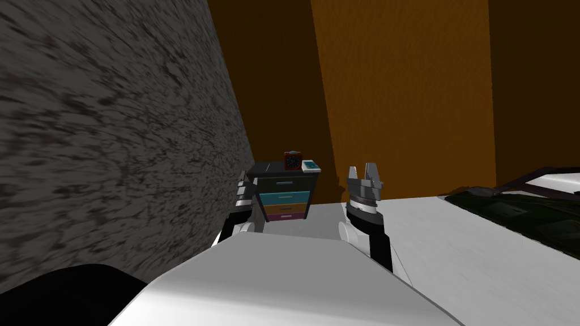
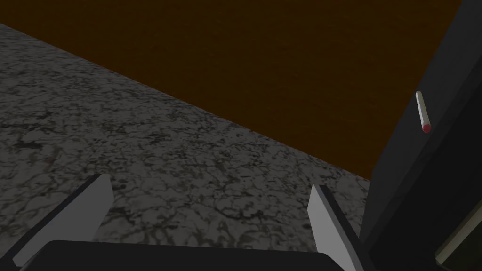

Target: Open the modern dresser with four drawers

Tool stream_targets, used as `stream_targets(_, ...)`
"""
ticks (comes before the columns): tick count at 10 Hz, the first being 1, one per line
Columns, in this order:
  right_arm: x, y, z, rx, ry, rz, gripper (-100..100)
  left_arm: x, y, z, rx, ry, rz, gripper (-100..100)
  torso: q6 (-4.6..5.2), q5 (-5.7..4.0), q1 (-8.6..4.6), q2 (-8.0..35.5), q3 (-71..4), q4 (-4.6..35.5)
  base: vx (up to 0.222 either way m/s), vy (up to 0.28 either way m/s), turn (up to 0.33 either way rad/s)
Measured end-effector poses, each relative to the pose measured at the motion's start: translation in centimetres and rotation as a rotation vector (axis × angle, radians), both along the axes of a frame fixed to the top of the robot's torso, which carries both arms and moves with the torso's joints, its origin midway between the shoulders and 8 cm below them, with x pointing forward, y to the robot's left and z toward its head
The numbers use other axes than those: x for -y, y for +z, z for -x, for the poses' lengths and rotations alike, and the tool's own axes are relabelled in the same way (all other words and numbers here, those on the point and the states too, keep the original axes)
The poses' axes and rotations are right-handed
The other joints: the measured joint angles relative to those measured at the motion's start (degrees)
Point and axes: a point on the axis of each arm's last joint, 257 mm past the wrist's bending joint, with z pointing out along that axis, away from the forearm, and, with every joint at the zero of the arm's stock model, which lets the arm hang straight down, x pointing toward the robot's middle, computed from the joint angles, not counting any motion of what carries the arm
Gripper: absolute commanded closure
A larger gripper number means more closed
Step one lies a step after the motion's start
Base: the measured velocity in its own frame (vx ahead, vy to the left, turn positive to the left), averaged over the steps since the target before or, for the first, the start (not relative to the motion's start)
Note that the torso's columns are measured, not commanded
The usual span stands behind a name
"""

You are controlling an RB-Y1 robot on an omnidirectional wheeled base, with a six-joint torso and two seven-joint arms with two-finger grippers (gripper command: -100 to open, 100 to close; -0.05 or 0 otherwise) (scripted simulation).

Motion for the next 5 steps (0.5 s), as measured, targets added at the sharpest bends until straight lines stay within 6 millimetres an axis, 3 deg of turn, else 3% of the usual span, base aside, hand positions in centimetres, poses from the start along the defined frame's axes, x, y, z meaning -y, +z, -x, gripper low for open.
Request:
stream_targets(2, 0.00, 0.00, 0.00, 0.000, 0.000, 0.000, 0, 0.00, 0.00, 0.00, 0.000, 0.000, 0.000, 0, 0.00, 0.00, 0.00, 6.0, -12.0, 6.0, 0.000, 0.000, 0.000)
stream_targets(5, 0.00, 0.01, 0.01, 0.000, 0.000, 0.000, 0, 0.00, 0.01, 0.00, 0.000, 0.000, 0.000, 0, 0.00, 0.00, 0.00, 18.5, -36.9, 18.5, 0.000, 0.000, 0.000)
